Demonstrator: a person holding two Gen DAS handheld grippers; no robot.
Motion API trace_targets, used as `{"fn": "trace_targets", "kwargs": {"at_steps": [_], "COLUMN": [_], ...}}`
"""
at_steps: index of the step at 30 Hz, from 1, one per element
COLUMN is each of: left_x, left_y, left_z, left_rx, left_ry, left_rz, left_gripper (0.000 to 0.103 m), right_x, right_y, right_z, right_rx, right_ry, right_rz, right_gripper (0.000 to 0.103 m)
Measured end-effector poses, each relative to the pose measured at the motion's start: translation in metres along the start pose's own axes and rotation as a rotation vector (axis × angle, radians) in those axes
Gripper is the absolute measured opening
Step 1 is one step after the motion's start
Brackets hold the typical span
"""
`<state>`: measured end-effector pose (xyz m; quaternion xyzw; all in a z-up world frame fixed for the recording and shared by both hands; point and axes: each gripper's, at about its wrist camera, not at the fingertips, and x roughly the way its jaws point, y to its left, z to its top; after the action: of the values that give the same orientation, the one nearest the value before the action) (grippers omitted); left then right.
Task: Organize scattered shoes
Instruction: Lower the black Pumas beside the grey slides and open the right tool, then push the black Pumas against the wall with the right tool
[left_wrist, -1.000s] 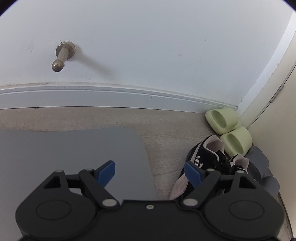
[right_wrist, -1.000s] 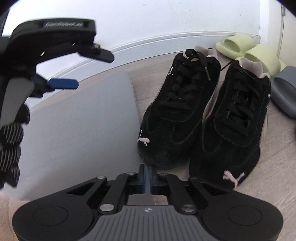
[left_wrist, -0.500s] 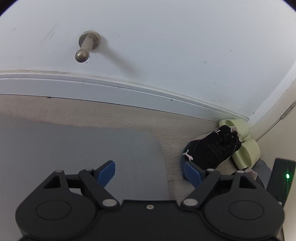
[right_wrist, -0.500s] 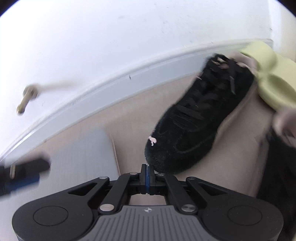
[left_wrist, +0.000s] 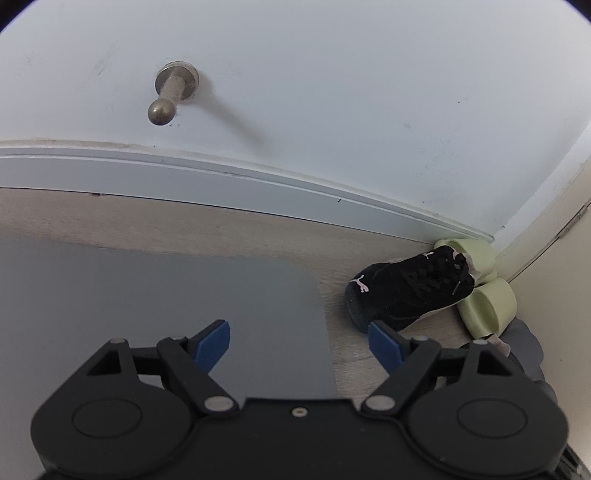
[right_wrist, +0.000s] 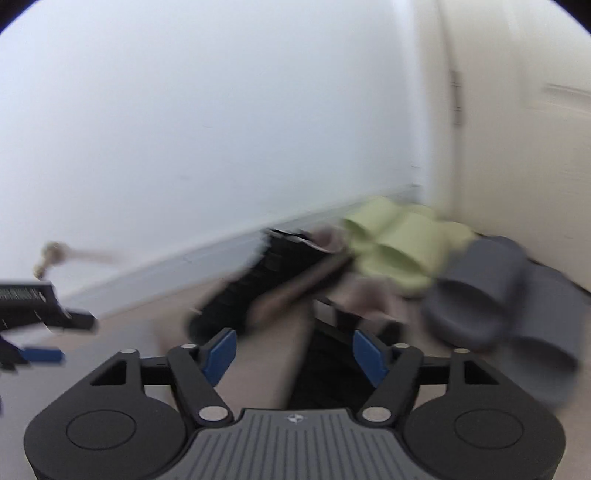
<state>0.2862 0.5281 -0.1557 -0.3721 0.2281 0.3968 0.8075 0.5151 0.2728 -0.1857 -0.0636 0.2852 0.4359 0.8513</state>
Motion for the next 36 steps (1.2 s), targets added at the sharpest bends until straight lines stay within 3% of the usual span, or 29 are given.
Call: {"fn": "trace_targets", "kwargs": {"at_steps": [3, 6, 12, 19, 24, 29, 33, 35, 36], "left_x": [-0.002, -0.004, -0.003, 0.000, 0.002, 0.003, 0.003, 0.004, 0.005], "left_y": [-0.008, -0.013, -0.010, -0.004, 0.002, 0.005, 0.006, 0.006, 0.006], "left_z": [-0.003, -0.005, -0.003, -0.001, 0.001, 0.002, 0.002, 0.002, 0.001], "left_rx": [0.035, 0.064, 0.045, 0.028, -0.002, -0.021, -0.031, -0.033, -0.028], "left_ry": [0.002, -0.004, -0.001, 0.010, 0.017, 0.023, 0.024, 0.027, 0.030], "left_rz": [-0.009, -0.018, -0.029, -0.031, -0.034, -0.039, -0.042, -0.044, -0.042], "left_gripper": [0.083, 0.083, 0.083, 0.083, 0.083, 0.083, 0.083, 0.083, 0.083], "right_x": [0.003, 0.009, 0.022, 0.077, 0.102, 0.103, 0.087, 0.089, 0.094], "right_y": [-0.033, -0.043, -0.012, 0.036, 0.073, 0.070, 0.056, 0.050, 0.048], "right_z": [-0.027, -0.051, -0.035, 0.000, 0.010, 0.014, 0.010, 0.008, 0.008], "right_rx": [0.084, 0.215, 0.306, 0.266, 0.147, 0.167, 0.130, 0.108, 0.105], "right_ry": [0.081, 0.106, 0.105, 0.123, 0.117, 0.123, 0.063, 0.070, 0.081], "right_rz": [0.018, 0.090, 0.110, 0.145, 0.162, 0.206, 0.134, 0.090, 0.074], "right_gripper": [0.070, 0.050, 0.049, 0.049, 0.049, 0.049, 0.048, 0.036, 0.017]}}
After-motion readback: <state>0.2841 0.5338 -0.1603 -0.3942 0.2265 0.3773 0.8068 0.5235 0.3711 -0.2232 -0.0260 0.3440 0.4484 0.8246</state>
